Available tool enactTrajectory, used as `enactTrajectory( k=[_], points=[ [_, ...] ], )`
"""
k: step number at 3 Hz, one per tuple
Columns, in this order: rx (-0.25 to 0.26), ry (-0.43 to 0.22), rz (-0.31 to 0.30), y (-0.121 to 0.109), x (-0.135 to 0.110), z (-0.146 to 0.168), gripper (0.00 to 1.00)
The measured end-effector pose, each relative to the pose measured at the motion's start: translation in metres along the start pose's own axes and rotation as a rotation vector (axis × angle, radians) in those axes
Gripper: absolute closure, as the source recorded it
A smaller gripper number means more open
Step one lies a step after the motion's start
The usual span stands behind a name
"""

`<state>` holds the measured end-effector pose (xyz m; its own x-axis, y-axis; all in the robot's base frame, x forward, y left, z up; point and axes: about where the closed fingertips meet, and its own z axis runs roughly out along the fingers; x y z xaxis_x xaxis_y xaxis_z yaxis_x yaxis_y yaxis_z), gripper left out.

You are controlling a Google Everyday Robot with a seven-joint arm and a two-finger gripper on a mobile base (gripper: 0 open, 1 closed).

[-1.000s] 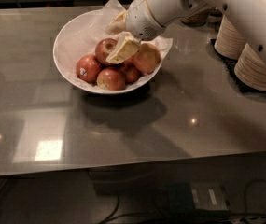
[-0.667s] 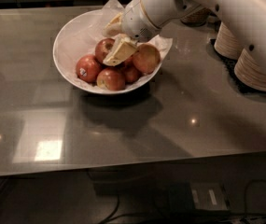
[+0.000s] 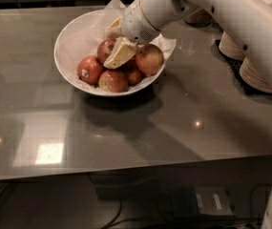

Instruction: Pick apple from white bowl

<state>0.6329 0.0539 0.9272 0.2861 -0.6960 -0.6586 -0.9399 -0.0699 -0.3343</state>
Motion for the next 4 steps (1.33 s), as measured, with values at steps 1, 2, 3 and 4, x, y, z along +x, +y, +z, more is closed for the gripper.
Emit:
enactTrajectory(
  k=[1,2,3,4],
  points=[
    [-0.007,0.006,0.016,-0.0031,0.0061,0.0054,0.42],
    [-0.016,0.010,0.030,-0.0052,0.0115,0.0111,0.42],
    [-0.021,0.010,0.037,-0.0070,0.0118,0.0116,0.41],
    [-0.021,0.010,0.037,-0.0070,0.0118,0.0116,0.59]
  ],
)
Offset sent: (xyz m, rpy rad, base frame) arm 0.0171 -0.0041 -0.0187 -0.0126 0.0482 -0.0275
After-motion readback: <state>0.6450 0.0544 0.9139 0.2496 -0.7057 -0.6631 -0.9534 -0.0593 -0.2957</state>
